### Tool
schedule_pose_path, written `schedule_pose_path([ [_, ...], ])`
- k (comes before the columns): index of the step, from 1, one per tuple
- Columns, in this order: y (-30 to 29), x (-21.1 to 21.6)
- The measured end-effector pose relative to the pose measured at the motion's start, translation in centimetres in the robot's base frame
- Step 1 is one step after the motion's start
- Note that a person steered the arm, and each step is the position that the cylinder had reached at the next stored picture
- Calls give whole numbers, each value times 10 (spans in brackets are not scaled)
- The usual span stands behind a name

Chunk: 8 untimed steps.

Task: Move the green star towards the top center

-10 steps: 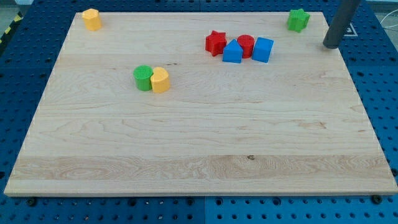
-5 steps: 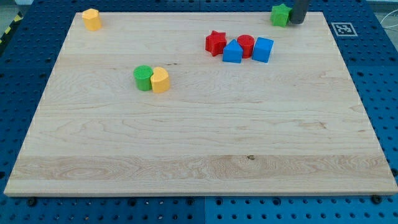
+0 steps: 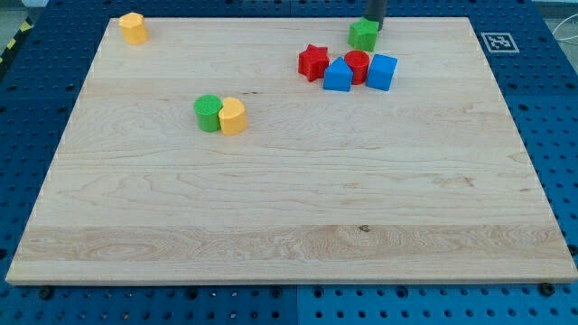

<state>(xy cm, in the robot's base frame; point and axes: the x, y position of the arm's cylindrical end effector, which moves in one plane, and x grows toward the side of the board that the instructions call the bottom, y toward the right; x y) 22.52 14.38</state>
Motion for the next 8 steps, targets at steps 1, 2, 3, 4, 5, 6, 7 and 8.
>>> schedule_pose_path([
  [1, 9, 15],
  [2, -10, 29],
  [3, -28, 47],
  [4, -27, 70],
  [5, -62, 73],
  [6, -95, 66],
  [7, -115, 59],
  [8, -104, 71],
])
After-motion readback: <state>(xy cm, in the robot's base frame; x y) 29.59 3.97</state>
